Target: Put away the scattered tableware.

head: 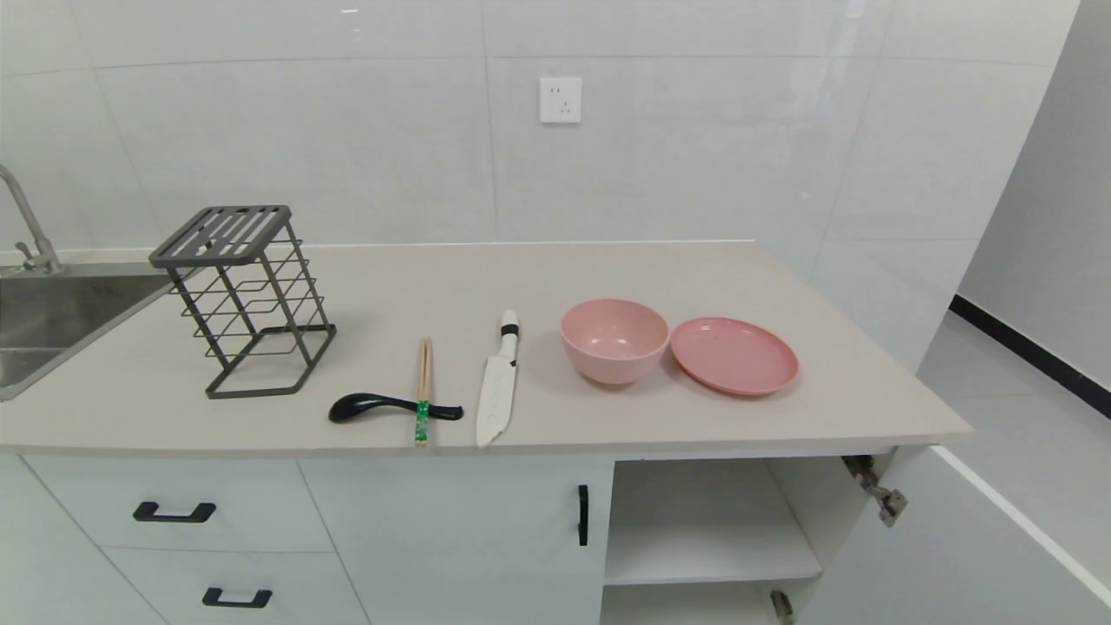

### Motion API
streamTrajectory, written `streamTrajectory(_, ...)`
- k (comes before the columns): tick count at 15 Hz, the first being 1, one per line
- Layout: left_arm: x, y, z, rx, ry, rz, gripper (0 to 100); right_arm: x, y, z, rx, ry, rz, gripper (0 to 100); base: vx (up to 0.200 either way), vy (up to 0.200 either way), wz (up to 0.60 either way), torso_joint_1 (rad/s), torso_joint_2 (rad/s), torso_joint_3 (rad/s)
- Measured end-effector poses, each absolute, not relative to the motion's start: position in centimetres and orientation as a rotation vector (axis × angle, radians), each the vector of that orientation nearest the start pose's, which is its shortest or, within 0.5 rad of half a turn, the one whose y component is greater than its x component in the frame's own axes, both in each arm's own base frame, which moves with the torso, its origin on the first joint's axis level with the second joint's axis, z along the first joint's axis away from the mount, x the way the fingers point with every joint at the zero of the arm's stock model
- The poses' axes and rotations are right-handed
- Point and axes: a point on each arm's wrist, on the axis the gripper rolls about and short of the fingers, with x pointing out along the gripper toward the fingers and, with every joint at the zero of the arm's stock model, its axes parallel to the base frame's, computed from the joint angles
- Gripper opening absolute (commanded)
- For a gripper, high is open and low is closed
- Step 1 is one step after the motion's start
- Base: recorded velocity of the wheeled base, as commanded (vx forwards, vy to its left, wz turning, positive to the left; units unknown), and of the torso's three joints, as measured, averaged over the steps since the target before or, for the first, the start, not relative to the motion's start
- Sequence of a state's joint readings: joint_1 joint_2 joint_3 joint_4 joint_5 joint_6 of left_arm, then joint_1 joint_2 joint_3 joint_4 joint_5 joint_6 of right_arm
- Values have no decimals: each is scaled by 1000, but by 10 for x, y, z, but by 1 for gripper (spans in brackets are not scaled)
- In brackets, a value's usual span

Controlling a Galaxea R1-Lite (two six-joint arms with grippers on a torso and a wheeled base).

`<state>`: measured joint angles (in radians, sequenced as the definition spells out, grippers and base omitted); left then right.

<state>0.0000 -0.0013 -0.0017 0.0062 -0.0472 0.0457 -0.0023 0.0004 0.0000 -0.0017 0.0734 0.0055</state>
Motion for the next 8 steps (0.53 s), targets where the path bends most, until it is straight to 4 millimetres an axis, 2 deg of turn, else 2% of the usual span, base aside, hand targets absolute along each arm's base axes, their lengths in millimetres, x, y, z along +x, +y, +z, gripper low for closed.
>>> streamTrajectory(2,-23,-1,75,46,2,-48,100,-23,2,76,6,-1,71,100,0,0,0,11,-28,-16)
streamTrajectory(5,-23,-1,75,46,2,-48,100,-23,2,76,6,-1,70,100,0,0,0,155,-355,-186)
streamTrajectory(8,-23,-1,75,46,2,-45,100,-23,2,76,5,-1,70,100,0,0,0,72,-129,-72)
